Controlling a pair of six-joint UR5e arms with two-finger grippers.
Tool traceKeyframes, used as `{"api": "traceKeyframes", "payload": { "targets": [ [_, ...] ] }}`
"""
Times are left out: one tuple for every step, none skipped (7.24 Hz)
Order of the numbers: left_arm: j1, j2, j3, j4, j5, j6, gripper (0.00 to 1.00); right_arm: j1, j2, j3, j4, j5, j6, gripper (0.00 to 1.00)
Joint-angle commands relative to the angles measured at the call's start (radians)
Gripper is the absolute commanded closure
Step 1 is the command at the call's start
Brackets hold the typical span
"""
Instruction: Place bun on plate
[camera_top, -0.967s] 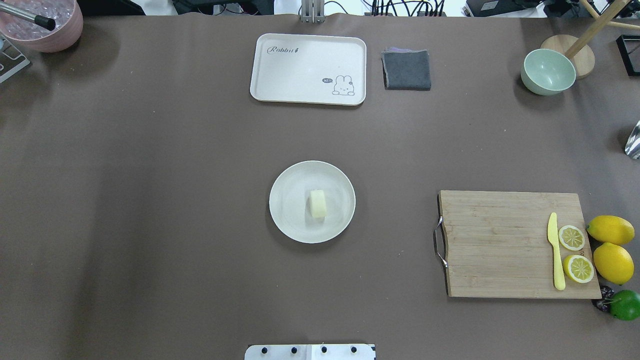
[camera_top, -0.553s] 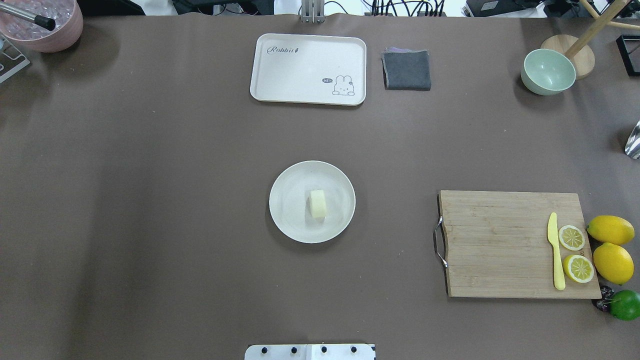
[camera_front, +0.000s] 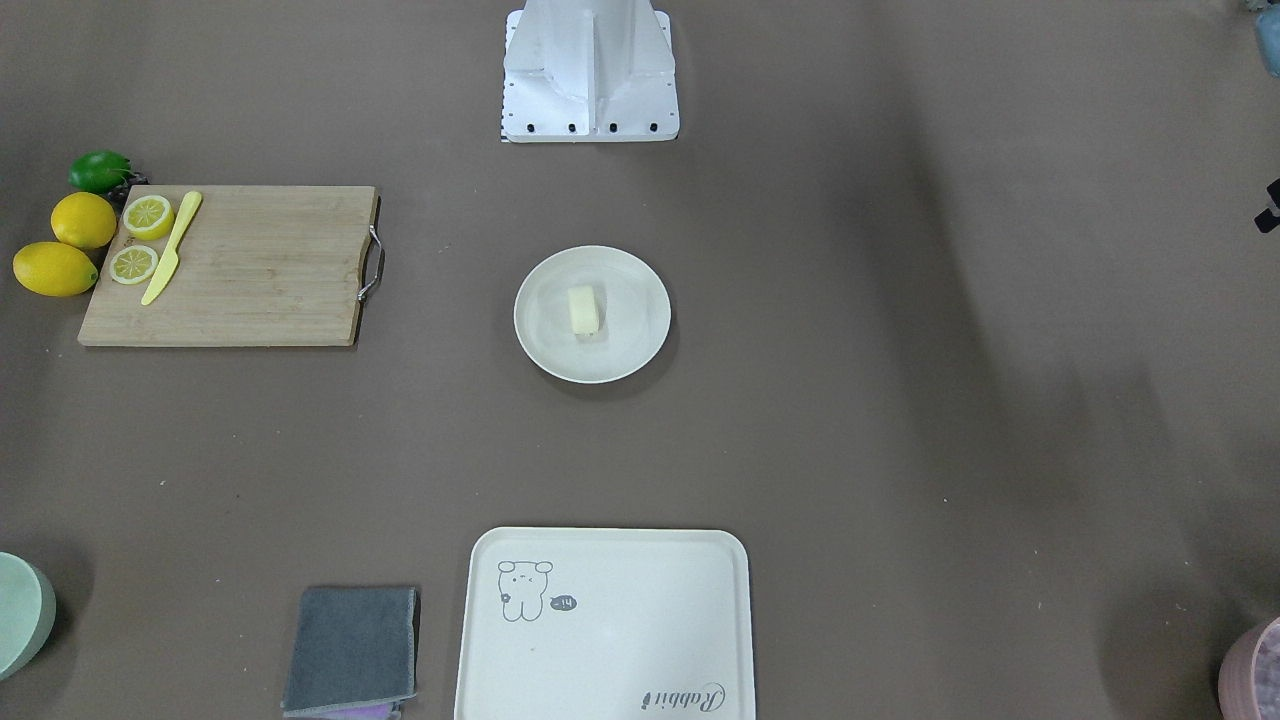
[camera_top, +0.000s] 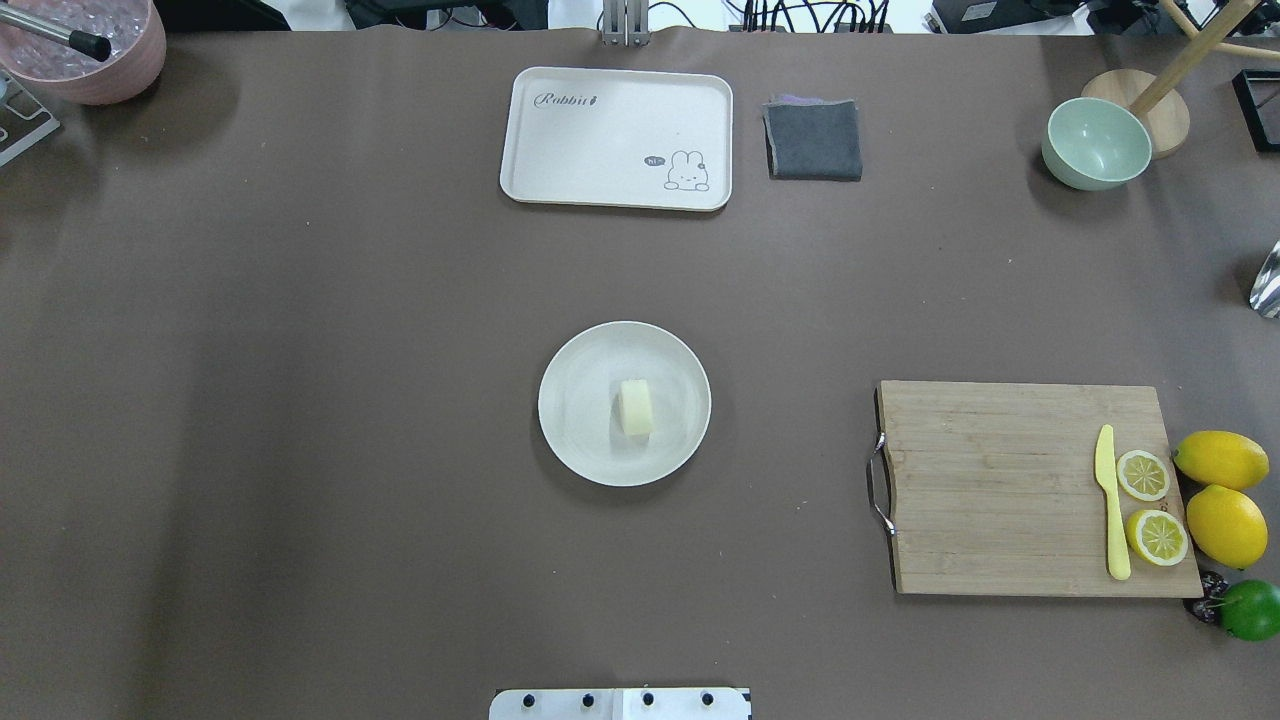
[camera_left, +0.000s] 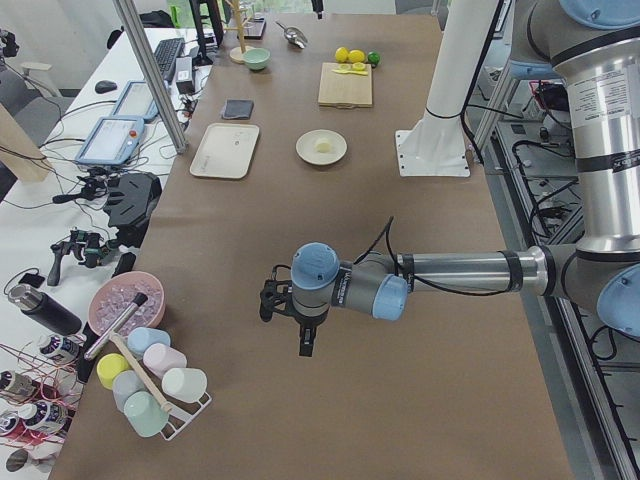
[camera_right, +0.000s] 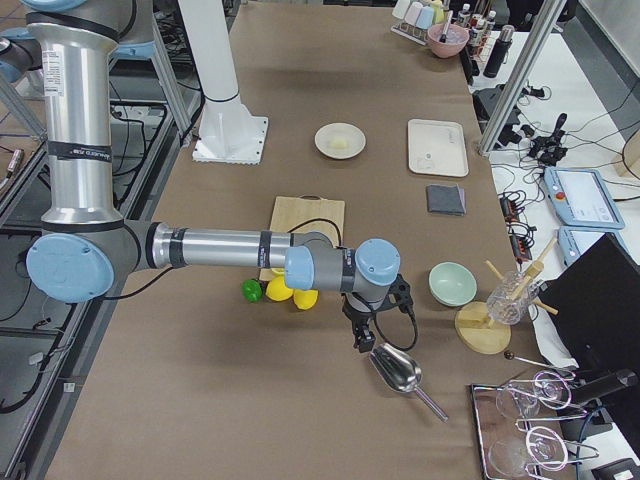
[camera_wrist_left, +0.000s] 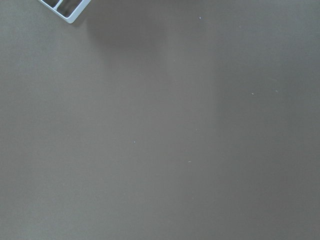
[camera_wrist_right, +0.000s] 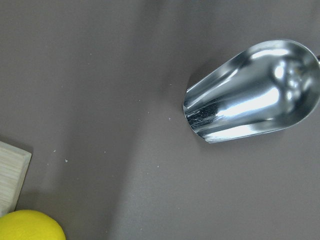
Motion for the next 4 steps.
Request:
{"api": "traceKeyframes", "payload": {
  "targets": [
    [-0.003,0.01,0.0,-0.009,0.0,0.0,0.03,0.003,-0.013,0.012,0.0,0.001,-0.004,0.0],
    [-0.006,0.01,0.004,-0.009,0.0,0.0,0.03,0.003,-0.018,0.015,0.0,0.001,-0.006,0.0],
    [-0.006,0.01,0.0,-0.009,0.0,0.0,0.03,0.003,-0.019,0.014,0.0,-0.001,-0.008,0.0],
    [-0.005,0.01,0.004,-0.009,0.0,0.0,0.03,0.003,-0.019,0.014,0.0,-0.001,-0.008,0.0]
  ]
}}
